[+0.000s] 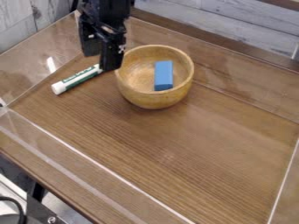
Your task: Put the green marker in the brown bowl
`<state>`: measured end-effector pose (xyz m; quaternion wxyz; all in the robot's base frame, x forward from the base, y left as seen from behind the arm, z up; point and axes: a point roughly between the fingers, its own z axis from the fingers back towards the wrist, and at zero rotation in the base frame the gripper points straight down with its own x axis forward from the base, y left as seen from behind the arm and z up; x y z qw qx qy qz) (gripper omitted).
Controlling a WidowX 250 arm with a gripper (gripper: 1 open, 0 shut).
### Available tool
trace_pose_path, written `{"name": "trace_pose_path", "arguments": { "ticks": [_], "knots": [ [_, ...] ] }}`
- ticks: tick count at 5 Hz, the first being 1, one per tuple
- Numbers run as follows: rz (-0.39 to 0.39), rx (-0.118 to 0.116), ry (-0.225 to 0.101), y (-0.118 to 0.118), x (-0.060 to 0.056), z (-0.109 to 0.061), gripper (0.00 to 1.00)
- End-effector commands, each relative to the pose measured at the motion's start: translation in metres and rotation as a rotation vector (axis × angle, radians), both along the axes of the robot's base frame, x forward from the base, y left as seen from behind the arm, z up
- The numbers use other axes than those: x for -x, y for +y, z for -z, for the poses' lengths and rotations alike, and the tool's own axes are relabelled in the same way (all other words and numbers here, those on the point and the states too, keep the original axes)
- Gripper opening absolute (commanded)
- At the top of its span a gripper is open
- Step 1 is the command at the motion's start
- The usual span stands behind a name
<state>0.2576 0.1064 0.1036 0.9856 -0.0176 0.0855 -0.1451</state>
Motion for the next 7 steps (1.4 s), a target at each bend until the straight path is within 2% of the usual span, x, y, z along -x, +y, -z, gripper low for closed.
{"name": "trace_pose_path", "arguments": {
  "ticks": [1,4,6,7],
  "knots": [
    [0.005,-0.023,-0.072,0.015,-0.011,-0.012,1.00],
    [-0.021,-0.009,-0.094,0.040,-0.020,0.000,1.00],
    [-0.061,0.010,-0.105,0.049,-0.018,0.005,1.00],
    [-0.047,0.016,-0.109,0.052,-0.018,0.014,1.00]
  ]
}}
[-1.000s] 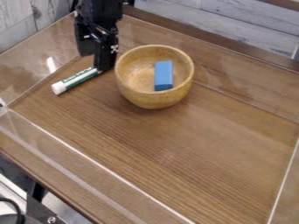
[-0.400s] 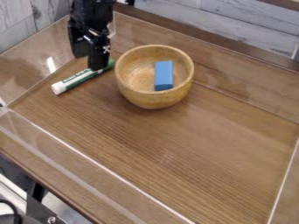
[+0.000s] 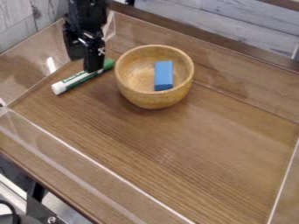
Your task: Put the green marker in the brown bowl
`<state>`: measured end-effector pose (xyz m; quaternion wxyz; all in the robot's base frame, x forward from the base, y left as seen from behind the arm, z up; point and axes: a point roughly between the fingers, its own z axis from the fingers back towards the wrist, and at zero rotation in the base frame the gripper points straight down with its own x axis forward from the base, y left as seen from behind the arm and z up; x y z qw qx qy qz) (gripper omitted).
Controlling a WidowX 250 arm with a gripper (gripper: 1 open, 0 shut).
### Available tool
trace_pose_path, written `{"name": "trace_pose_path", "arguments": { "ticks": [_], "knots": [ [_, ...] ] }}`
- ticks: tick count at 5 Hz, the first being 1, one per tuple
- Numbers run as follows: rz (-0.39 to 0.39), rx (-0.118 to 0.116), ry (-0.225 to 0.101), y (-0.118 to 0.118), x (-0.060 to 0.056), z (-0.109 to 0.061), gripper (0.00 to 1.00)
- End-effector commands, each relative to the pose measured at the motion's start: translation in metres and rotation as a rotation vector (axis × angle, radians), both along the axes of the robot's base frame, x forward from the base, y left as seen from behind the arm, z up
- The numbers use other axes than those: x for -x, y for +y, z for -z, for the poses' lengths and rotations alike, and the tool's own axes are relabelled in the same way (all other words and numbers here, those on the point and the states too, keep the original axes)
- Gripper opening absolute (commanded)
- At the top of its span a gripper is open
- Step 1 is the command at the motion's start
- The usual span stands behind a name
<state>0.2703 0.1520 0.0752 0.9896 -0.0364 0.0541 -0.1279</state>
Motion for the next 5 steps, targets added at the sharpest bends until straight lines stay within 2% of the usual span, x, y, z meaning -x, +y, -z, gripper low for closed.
{"name": "trace_pose_path", "arguments": {
  "ticks": [1,5],
  "knots": [
    [0.004,-0.021,-0.053,0.009,-0.005,-0.006,1.00],
    [0.106,-0.008,-0.067,0.019,-0.007,0.022,1.00]
  ]
}}
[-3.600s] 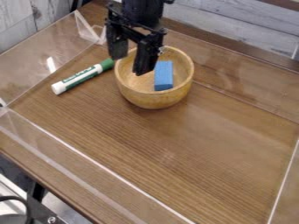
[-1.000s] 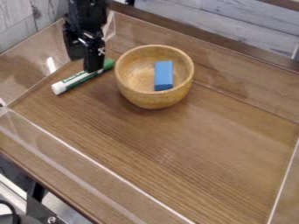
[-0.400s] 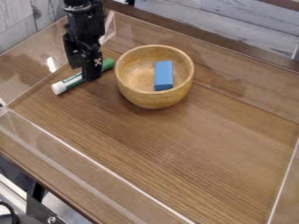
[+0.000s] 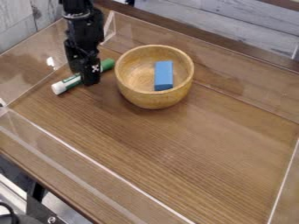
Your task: Put the green marker in the brown bowl
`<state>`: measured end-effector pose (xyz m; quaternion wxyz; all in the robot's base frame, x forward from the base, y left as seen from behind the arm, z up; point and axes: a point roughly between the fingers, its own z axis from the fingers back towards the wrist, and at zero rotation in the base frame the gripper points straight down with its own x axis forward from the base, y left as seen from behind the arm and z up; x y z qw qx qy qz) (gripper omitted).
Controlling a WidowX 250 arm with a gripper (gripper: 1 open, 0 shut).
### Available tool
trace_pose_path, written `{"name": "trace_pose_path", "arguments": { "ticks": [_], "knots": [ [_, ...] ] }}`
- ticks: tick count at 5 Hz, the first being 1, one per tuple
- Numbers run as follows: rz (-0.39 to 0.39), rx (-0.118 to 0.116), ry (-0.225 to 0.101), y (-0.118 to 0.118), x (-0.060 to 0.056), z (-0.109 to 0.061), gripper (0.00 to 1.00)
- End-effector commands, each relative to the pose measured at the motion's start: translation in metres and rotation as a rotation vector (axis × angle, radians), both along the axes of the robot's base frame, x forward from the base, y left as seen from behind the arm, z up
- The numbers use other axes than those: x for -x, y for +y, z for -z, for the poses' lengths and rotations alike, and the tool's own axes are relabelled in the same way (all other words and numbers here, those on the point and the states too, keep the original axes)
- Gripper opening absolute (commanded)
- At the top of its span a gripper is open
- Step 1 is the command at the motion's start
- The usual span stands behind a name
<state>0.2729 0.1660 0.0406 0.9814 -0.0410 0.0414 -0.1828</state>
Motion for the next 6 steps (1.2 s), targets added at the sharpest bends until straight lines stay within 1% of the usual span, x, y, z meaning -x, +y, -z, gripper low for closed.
{"name": "trace_pose_path", "arguments": {
  "ticks": [1,2,3,4,6],
  "knots": [
    [0.018,-0.023,-0.044,0.007,-0.006,-0.008,1.00],
    [0.037,-0.022,-0.047,0.009,-0.007,-0.003,1.00],
    [0.054,-0.020,-0.048,0.010,-0.008,0.002,0.00],
    [0.068,-0.021,-0.052,0.011,-0.009,0.003,0.00],
    [0.067,-0.023,-0.048,0.010,-0.011,-0.009,0.00]
  ]
}}
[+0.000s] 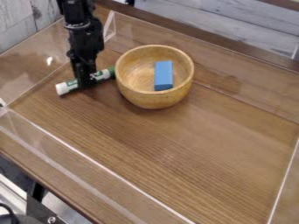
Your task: Put the green marker in the brown bowl
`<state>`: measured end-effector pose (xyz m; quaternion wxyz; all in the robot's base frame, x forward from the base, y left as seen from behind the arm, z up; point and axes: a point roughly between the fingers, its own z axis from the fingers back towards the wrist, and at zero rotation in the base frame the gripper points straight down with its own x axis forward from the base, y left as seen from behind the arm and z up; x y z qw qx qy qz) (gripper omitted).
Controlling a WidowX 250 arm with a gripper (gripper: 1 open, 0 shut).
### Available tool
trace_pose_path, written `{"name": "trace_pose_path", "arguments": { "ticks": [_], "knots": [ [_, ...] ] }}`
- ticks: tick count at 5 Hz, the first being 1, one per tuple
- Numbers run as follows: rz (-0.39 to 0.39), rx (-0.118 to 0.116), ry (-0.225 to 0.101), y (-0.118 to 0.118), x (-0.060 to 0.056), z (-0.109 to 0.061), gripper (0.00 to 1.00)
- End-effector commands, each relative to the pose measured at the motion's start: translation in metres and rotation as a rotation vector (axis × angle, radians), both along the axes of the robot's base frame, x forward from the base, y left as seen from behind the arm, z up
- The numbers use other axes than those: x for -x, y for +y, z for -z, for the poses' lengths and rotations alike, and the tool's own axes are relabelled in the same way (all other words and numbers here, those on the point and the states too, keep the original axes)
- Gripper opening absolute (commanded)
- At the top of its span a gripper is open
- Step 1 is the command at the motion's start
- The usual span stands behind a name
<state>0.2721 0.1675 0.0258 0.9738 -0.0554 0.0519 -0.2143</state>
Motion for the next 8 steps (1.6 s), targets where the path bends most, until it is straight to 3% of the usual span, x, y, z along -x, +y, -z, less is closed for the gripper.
{"name": "trace_pose_path", "arguments": {
  "ticks": [1,4,5,6,8],
  "knots": [
    [0.001,-0.051,-0.071,0.008,-0.013,-0.031,0.00],
    [-0.004,-0.066,-0.082,0.008,-0.017,-0.056,0.00],
    [-0.005,-0.075,-0.102,0.009,-0.020,-0.066,0.00],
    [-0.027,-0.085,-0.130,0.006,-0.021,-0.087,0.00],
    [-0.029,-0.090,-0.155,-0.008,-0.012,-0.091,0.00]
  ]
}}
